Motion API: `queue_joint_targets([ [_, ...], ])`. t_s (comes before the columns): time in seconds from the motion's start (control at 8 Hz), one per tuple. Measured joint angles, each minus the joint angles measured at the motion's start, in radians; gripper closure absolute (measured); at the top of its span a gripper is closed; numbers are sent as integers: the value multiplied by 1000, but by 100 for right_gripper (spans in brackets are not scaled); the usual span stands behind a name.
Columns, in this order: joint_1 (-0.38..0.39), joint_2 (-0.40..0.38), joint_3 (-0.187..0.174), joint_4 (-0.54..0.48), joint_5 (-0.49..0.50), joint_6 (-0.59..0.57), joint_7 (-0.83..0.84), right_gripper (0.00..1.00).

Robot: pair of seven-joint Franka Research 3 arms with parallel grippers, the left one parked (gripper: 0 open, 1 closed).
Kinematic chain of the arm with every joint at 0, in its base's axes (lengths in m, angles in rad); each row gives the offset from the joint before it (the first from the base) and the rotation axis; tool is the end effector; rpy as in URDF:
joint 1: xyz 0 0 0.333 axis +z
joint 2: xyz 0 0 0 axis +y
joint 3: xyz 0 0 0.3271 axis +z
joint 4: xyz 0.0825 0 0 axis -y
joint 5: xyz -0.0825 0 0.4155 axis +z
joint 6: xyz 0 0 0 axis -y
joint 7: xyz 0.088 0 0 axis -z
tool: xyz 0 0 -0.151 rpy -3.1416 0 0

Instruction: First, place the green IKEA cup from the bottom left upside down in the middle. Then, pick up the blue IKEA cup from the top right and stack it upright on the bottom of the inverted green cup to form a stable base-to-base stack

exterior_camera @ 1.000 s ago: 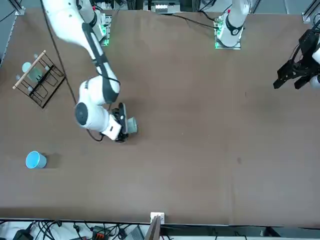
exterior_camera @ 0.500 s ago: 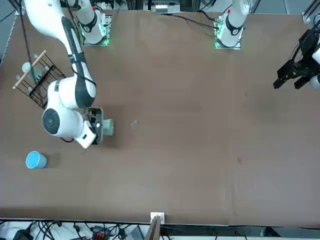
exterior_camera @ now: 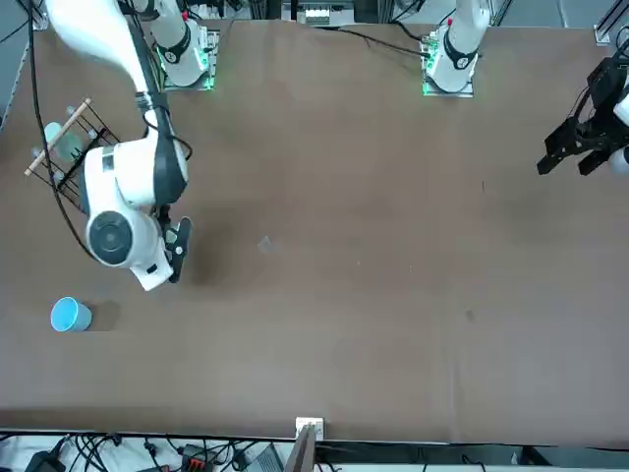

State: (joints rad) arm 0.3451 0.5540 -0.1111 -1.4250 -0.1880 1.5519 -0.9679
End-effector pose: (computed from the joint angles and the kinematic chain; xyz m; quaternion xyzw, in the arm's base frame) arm 0.6614 0.1384 0.3107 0.7888 0.5649 -0.2390 0.0391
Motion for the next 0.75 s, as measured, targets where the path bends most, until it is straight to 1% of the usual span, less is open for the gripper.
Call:
queue_joint_targets([
  [0.25, 7, 34, 0, -6, -81, -77, 196, 13],
  [0.5, 13, 81, 0, -16, -103, -138, 394, 13],
  [0.75, 26, 140, 0, -22, -124, -158, 469, 13],
])
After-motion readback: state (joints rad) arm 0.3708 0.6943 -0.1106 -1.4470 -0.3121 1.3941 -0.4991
